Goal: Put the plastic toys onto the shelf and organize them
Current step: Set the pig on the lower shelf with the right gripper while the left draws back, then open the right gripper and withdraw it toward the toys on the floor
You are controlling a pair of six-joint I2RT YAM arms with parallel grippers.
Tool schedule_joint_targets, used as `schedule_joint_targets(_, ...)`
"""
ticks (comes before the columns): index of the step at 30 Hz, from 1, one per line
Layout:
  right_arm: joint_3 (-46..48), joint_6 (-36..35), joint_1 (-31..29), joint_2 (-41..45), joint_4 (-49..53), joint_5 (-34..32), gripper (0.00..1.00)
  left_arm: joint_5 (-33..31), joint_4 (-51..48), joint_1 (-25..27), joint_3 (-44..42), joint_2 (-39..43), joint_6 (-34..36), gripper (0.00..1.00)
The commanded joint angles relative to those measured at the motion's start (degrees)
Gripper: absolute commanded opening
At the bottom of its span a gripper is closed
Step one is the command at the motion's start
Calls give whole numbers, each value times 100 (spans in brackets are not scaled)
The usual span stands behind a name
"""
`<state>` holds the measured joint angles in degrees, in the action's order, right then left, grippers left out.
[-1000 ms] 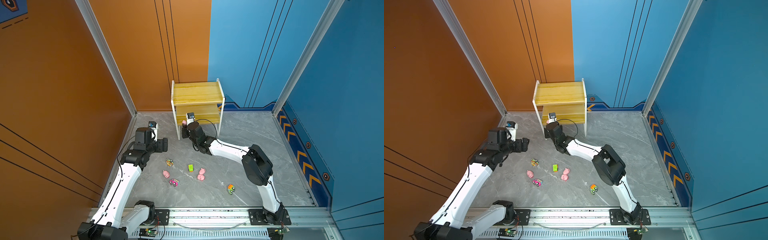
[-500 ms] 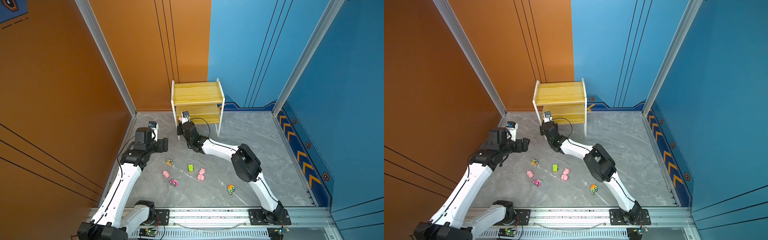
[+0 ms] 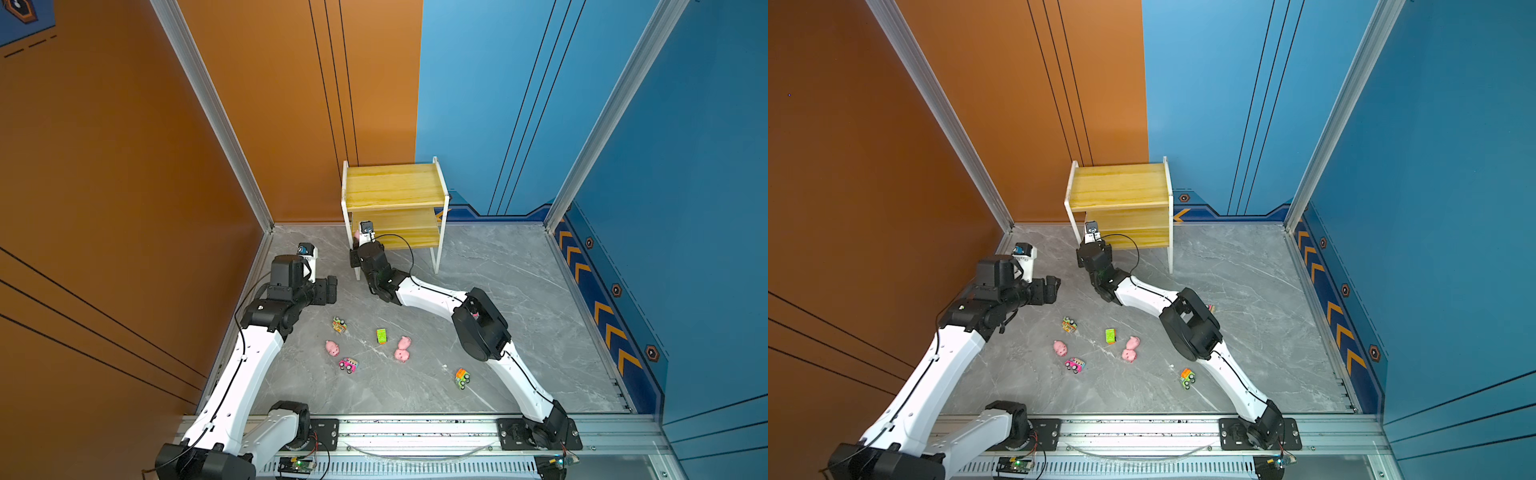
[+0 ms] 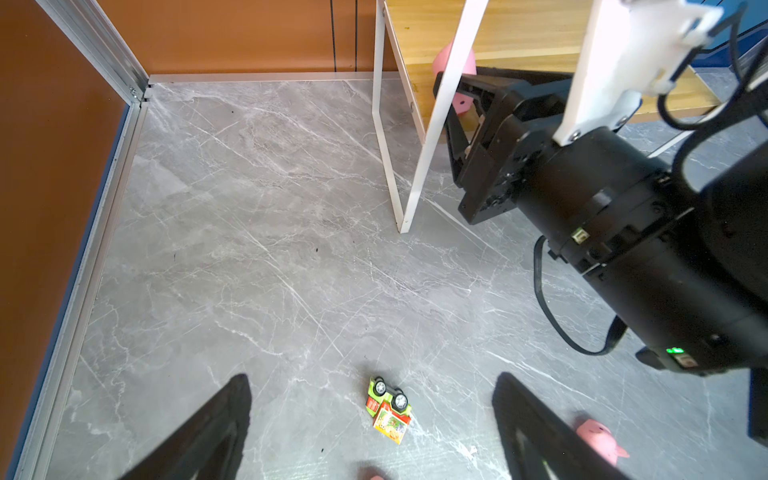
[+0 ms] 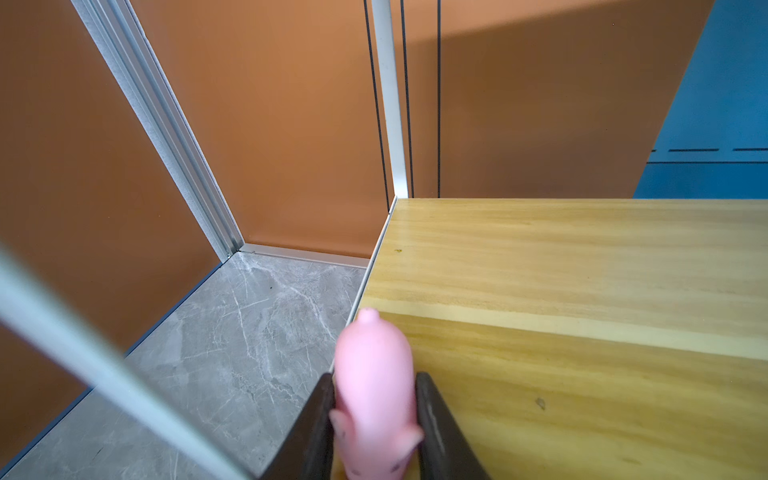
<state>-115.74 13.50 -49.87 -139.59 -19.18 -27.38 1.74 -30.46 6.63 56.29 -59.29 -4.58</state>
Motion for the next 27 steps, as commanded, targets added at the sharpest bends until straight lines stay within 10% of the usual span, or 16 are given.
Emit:
schedule_joint_targets(1, -312, 58, 44, -220, 307, -154, 34, 130, 64, -4, 41, -20, -81, 92)
schedule_joint_targets(9, -591, 161, 97, -374, 654, -278, 41, 151, 62, -7, 54, -35, -95, 92)
schedule_joint_targets(17, -496, -89, 76, -63, 754, 21, 68, 198, 76, 1, 41, -34, -87, 92)
schedule_joint_targets(27, 1964, -520, -23, 1648, -486, 310, 85, 169, 84, 21, 20, -61, -92, 92)
